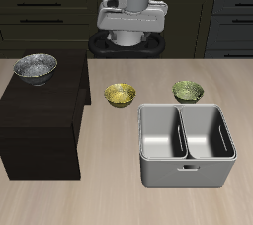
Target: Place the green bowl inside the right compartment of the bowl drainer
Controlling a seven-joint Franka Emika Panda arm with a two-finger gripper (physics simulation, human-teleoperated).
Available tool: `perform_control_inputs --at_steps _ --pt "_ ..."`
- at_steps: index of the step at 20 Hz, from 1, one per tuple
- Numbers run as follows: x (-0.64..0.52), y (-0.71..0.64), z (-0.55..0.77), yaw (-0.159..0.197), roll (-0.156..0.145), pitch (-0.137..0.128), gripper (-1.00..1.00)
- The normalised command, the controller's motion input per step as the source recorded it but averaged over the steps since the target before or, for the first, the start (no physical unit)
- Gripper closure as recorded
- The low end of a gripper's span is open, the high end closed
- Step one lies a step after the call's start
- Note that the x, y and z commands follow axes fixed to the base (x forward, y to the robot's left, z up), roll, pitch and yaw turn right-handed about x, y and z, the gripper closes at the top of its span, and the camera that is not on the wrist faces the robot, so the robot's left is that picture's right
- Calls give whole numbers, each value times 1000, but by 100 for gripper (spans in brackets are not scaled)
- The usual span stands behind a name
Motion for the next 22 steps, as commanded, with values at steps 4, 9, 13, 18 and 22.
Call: perform_control_inputs --at_steps 4,9,13,18,22 --pt "-21 475 -43 6 1 6 -100" --pt "-8 419 -67 -1 18 9 -100" --pt "-77 471 -14 -8 33 -4 -100" --pt "-106 527 -27 21 46 -29 -100" --pt "-24 339 -10 -2 42 -9 -100"
